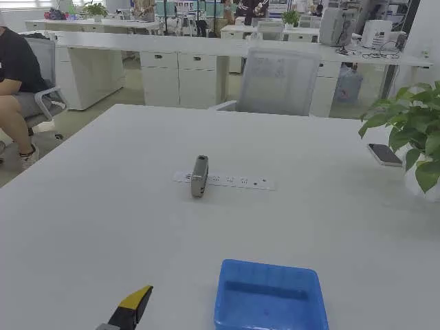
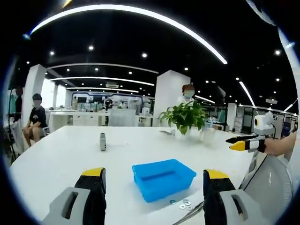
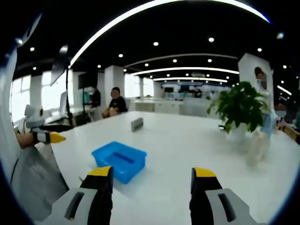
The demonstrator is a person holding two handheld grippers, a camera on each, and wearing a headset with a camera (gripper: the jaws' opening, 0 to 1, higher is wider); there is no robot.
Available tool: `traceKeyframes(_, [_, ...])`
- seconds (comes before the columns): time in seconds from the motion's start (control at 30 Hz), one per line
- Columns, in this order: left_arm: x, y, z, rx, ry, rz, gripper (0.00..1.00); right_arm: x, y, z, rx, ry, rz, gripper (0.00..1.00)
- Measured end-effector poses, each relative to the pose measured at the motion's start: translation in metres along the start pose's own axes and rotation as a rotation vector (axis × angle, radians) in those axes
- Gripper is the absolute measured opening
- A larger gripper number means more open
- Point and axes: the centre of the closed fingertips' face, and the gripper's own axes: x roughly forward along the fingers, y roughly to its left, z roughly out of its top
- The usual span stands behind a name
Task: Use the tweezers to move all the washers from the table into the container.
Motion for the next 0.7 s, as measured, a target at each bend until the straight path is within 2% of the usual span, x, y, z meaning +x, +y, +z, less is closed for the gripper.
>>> traceKeyframes(0.7, [0.0008, -0.0013, -0.0047, 0.000, 0.026, -0.008, 0.85, 0.0008, 0.0016, -0.0026, -0.005, 0.015, 0.006, 0.62])
